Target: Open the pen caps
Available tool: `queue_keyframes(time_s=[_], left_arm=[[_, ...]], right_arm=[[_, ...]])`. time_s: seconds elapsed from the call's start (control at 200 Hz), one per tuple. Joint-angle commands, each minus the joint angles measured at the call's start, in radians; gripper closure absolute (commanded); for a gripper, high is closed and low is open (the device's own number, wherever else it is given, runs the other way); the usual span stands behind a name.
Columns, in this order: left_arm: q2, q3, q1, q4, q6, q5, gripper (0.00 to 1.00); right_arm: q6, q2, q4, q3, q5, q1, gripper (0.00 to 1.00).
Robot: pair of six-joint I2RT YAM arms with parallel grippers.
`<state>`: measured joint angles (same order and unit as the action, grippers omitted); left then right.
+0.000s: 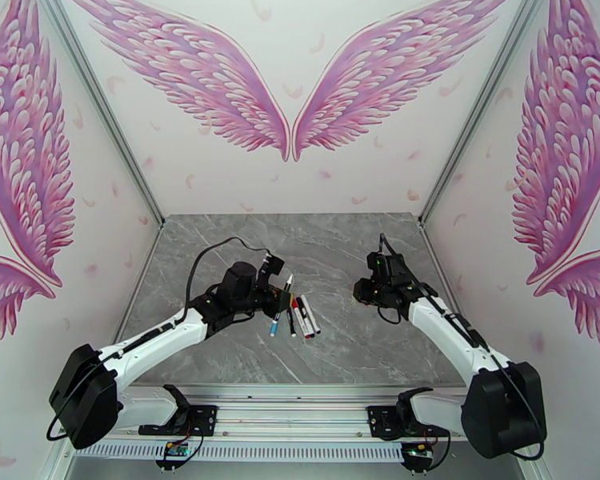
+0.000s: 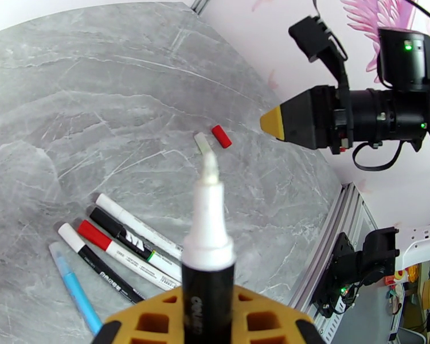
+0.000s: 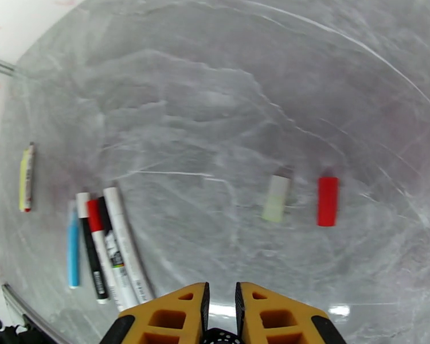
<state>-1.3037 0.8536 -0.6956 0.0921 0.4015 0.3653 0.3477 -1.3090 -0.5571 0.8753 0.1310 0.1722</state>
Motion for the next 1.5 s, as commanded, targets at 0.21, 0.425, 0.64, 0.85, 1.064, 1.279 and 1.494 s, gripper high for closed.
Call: queue_keyframes(time_s=[0.21,0.425,0.64,0.85,1.064,1.279,1.494], left_arm=[[0.055,-0.062,0.002,-0.005,0.008,-0.043,1.0],[0.069,-0.062,0.002,0.002,-0.004,-0.052,1.0],[0.072,-0.06,0.004,0.014,-0.014,-0.058,1.0],[0.077,-0.064,0.005,0.02,-0.017,-0.062,1.0],[0.07,-0.062,0.007,0.011,-0.011,-0.055,1.0],[0.075,-0.065,0.007,0.014,-0.009,-0.055,1.0],[0.082,-0.077,0.007,0.01,-0.003,-0.06,1.0]], right_arm=[[-0.072,-0.222,-0.111,0.132,-0.225,-0.06,0.77],[-0.129,-0.359,-0.119,0.218,-0.251,-0.087,0.77],[-0.163,-0.478,-0.132,0.3,-0.268,-0.091,0.78],[-0.168,-0.524,-0.144,0.324,-0.249,-0.092,0.78],[-0.12,-0.502,-0.114,0.28,-0.201,-0.092,0.78],[-0.066,-0.469,-0.097,0.259,-0.233,-0.094,0.8],[-0.056,-0.43,-0.11,0.224,-0.255,-0.105,0.81]])
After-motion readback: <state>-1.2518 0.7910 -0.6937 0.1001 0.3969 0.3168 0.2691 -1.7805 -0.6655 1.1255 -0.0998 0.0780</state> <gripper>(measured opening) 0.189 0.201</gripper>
